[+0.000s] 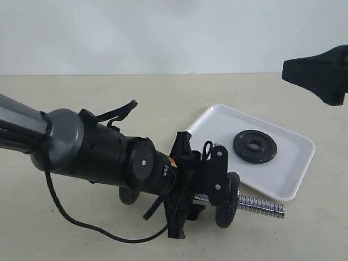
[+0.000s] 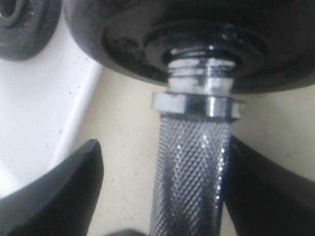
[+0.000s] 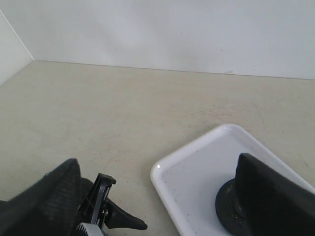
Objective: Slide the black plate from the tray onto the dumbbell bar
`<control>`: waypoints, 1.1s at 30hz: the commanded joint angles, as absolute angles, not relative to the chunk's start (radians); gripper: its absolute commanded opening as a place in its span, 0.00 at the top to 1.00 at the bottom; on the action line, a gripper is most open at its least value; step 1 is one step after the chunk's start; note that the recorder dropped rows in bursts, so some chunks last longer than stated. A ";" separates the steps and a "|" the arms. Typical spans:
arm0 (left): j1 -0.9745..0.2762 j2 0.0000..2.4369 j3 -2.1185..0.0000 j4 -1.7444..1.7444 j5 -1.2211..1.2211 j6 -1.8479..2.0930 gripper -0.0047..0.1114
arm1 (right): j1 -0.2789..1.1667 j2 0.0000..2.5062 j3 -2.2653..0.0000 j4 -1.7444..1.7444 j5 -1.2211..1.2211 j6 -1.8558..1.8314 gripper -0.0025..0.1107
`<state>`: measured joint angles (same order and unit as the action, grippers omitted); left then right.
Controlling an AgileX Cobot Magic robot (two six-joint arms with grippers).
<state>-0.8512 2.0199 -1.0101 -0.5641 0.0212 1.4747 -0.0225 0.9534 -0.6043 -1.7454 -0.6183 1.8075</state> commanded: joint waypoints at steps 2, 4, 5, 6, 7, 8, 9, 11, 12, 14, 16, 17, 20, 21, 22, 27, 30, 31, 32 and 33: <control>-0.873 2.053 -0.990 -0.568 0.144 1.470 0.43 | -0.027 0.955 -0.602 -1.744 -0.611 1.804 0.30; -0.887 2.053 -0.990 -0.568 0.151 1.470 0.43 | -0.027 0.955 -0.602 -1.744 -0.608 1.804 0.30; -0.896 2.053 -0.990 -0.568 0.151 1.470 0.43 | -0.027 0.955 -0.602 -1.744 -0.607 1.804 0.30; -0.903 2.053 -0.990 -0.568 0.151 1.470 0.43 | -0.027 0.955 -0.602 -1.744 -0.605 1.804 0.30; -0.909 2.053 -0.990 -0.568 0.151 1.470 0.43 | -0.027 0.955 -0.602 -1.744 -0.605 1.804 0.30; -0.914 2.053 -0.990 -0.568 0.145 1.470 0.44 | -0.027 0.955 -0.602 -1.744 -0.605 1.804 0.30; -0.918 2.055 -0.990 -0.568 0.132 1.474 0.45 | -0.027 0.955 -0.602 -1.744 -0.605 1.804 0.30; -0.920 2.062 -0.990 -0.568 0.114 1.474 0.47 | -0.027 0.955 -0.602 -1.744 -0.605 1.804 0.30; -0.920 2.067 -0.990 -0.568 0.098 1.474 0.48 | -0.027 0.955 -0.602 -1.744 -0.605 1.804 0.30; -0.920 2.071 -0.990 -0.568 0.086 1.474 0.48 | -0.027 0.955 -0.602 -1.744 -0.605 1.804 0.30; -0.918 2.071 -0.990 -0.568 0.086 1.474 0.49 | -0.027 0.955 -0.602 -1.744 -0.605 1.804 0.30; -0.918 2.071 -0.990 -0.568 0.086 1.474 0.49 | -0.027 0.955 -0.602 -1.744 -0.605 1.804 0.30; -0.918 2.071 -0.990 -0.568 0.079 1.474 0.49 | -0.027 0.955 -0.602 -1.744 -0.605 1.804 0.30; -0.918 2.071 -0.990 -0.561 0.080 1.474 0.49 | -0.027 0.955 -0.602 -1.744 -0.605 1.804 0.30; -0.918 2.071 -0.990 -0.557 0.080 1.474 0.49 | -0.027 0.955 -0.602 -1.744 -0.605 1.804 0.30; -0.911 2.071 -0.990 -0.556 0.076 1.474 0.49 | -0.027 0.955 -0.602 -1.744 -0.605 1.804 0.30; -0.899 2.071 -0.990 -0.561 0.076 1.467 0.49 | -0.027 0.955 -0.602 -1.744 -0.607 1.806 0.30; -0.894 2.071 -0.990 -0.561 0.084 1.465 0.49 | -0.027 0.955 -0.602 -1.744 -0.609 1.806 0.30; -0.891 2.071 -0.990 -0.561 0.088 1.465 0.49 | -0.027 0.955 -0.602 -1.744 -0.609 1.806 0.30; -0.885 2.071 -0.990 -0.561 0.097 1.465 0.49 | -0.027 0.955 -0.602 -1.744 -0.611 1.806 0.30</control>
